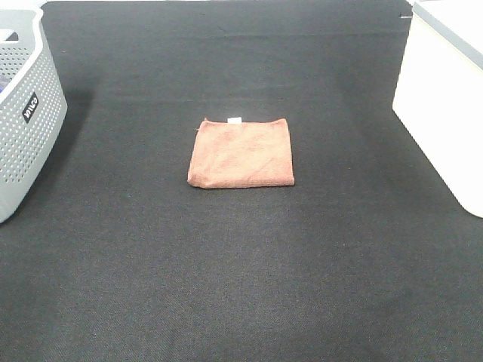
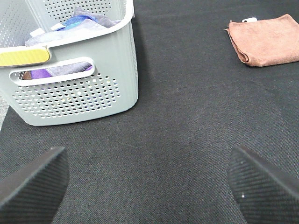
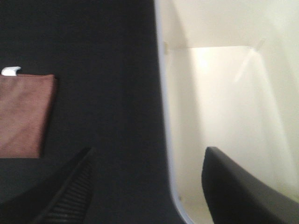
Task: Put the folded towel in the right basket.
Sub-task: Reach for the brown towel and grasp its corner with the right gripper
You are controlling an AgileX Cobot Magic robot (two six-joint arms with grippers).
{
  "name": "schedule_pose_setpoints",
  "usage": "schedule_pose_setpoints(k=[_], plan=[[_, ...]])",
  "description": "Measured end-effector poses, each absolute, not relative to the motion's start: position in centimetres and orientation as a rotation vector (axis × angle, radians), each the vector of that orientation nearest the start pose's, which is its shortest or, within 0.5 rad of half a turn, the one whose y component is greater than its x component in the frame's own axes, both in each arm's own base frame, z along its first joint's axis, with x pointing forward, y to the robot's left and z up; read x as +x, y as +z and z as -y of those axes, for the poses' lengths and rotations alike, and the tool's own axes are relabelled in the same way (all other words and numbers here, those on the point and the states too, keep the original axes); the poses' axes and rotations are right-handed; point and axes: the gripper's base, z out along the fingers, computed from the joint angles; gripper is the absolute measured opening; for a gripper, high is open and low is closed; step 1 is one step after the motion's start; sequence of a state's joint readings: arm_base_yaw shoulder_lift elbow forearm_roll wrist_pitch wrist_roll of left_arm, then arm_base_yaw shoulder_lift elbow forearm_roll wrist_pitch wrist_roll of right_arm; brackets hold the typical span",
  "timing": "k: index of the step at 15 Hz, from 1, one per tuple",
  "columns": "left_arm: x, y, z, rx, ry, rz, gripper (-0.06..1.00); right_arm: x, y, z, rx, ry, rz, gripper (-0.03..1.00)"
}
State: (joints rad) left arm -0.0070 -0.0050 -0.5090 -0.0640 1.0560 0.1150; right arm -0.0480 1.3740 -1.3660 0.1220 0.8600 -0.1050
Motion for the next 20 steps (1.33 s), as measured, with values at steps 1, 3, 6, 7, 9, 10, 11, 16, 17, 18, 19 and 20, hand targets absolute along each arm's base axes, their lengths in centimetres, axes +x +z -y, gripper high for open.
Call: schedule_pose_setpoints(k=[1, 3, 6, 7, 9, 10, 11, 16, 17, 18, 19, 20], plan=[[-0.7, 28.0, 0.5, 0.127, -0.008, -2.020, 0.87, 31.0, 38.2, 0.3, -0.025, 0.123, -2.364, 0.62], [-0.7, 28.0, 0.5, 0.127, -0.008, -2.020, 0.87, 32.3, 37.7, -0.3, -0.056, 0.162, -2.384, 0.62], [-0.7, 28.0, 0.5, 0.127, -0.008, -2.020, 0.87, 35.6, 34.6, -4.6, -0.229, 0.225, -2.469, 0.62], [-0.7, 28.0, 0.5, 0.127, -0.008, -2.020, 0.87, 36.7, 33.2, -7.4, -0.324, 0.263, -2.494, 0.62], [-0.7, 28.0, 0.5, 0.127, -0.008, -2.020, 0.87, 38.0, 31.2, -10.7, -0.400, 0.326, -2.531, 0.63], [-0.7, 28.0, 0.5, 0.127, -0.008, -2.020, 0.87, 38.7, 30.1, -11.7, -0.397, 0.379, -2.553, 0.63], [-0.7, 28.0, 0.5, 0.127, -0.008, -2.020, 0.87, 39.5, 28.9, -12.2, -0.369, 0.439, -2.579, 0.63], [-0.7, 28.0, 0.5, 0.127, -0.008, -2.020, 0.87, 43.7, 20.6, -14.5, -0.302, 0.680, -2.820, 0.66], [-0.7, 28.0, 0.5, 0.127, -0.008, -2.020, 0.87, 44.5, 19.7, -14.7, -0.285, 0.728, -2.841, 0.66], [-0.7, 28.0, 0.5, 0.127, -0.008, -2.020, 0.87, 45.5, 18.7, -14.5, -0.256, 0.777, -2.851, 0.66], [-0.7, 28.0, 0.5, 0.127, -0.008, -2.020, 0.87, 46.4, 17.9, -14.3, -0.239, 0.806, -2.859, 0.66], [-0.7, 28.0, 0.5, 0.127, -0.008, -2.020, 0.87, 47.1, 17.1, -14.0, -0.234, 0.814, -2.871, 0.66]])
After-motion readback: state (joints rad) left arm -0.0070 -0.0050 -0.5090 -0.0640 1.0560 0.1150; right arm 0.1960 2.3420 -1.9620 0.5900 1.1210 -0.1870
